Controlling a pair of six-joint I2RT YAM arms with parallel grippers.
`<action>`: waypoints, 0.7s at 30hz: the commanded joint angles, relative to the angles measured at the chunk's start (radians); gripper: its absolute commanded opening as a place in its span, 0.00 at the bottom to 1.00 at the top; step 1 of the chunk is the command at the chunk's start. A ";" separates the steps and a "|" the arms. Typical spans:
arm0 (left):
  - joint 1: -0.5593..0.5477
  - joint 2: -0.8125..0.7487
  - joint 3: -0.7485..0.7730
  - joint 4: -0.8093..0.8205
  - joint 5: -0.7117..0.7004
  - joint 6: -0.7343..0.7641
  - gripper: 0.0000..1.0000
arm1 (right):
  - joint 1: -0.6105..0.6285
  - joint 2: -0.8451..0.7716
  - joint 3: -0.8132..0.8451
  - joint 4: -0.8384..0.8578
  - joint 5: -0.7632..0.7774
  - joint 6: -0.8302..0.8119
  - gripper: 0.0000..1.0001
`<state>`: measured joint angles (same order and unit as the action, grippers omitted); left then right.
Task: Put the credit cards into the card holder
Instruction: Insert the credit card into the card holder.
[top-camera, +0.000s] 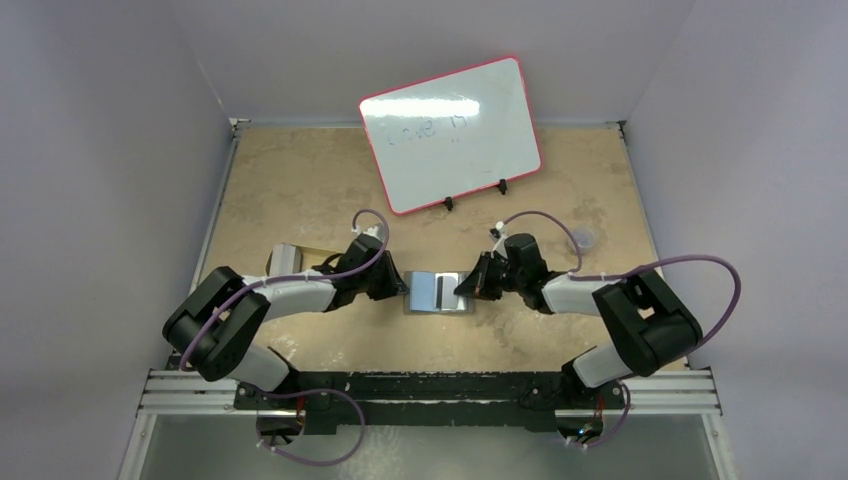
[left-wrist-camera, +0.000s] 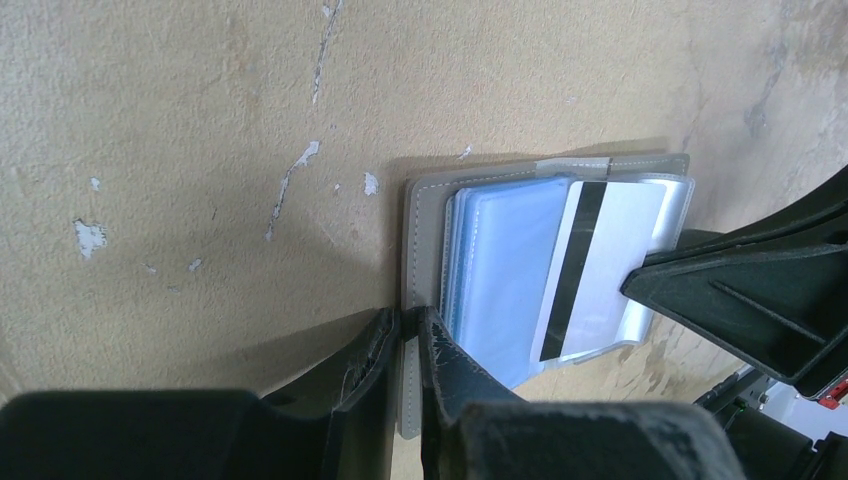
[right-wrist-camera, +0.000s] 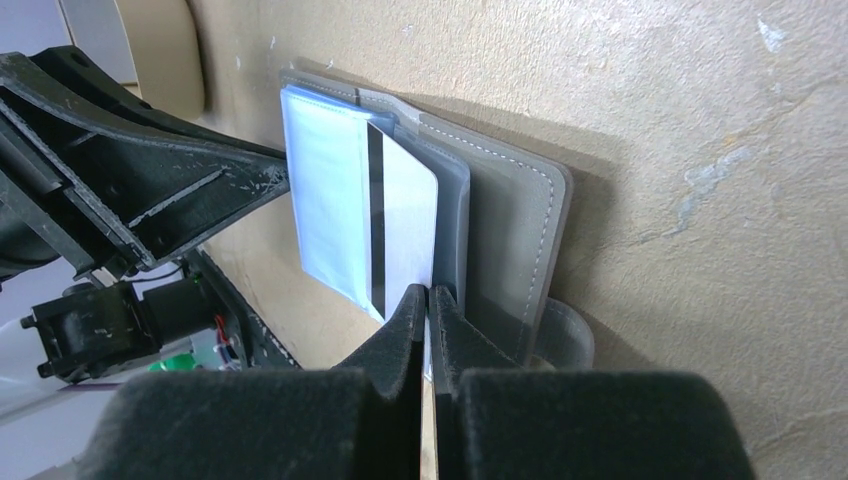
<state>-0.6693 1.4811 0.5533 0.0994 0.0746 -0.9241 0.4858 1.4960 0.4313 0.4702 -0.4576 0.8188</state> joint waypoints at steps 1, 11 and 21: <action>-0.009 0.038 -0.012 -0.092 -0.056 0.019 0.12 | 0.002 -0.036 -0.005 -0.061 0.041 -0.017 0.00; -0.011 0.020 -0.016 -0.092 -0.057 0.011 0.12 | 0.011 0.002 -0.003 -0.024 0.022 -0.019 0.00; -0.023 0.020 -0.015 -0.088 -0.053 0.003 0.11 | 0.044 0.034 0.009 -0.004 0.031 -0.009 0.00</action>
<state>-0.6765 1.4807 0.5533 0.0986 0.0643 -0.9298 0.5175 1.5066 0.4313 0.4614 -0.4374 0.8181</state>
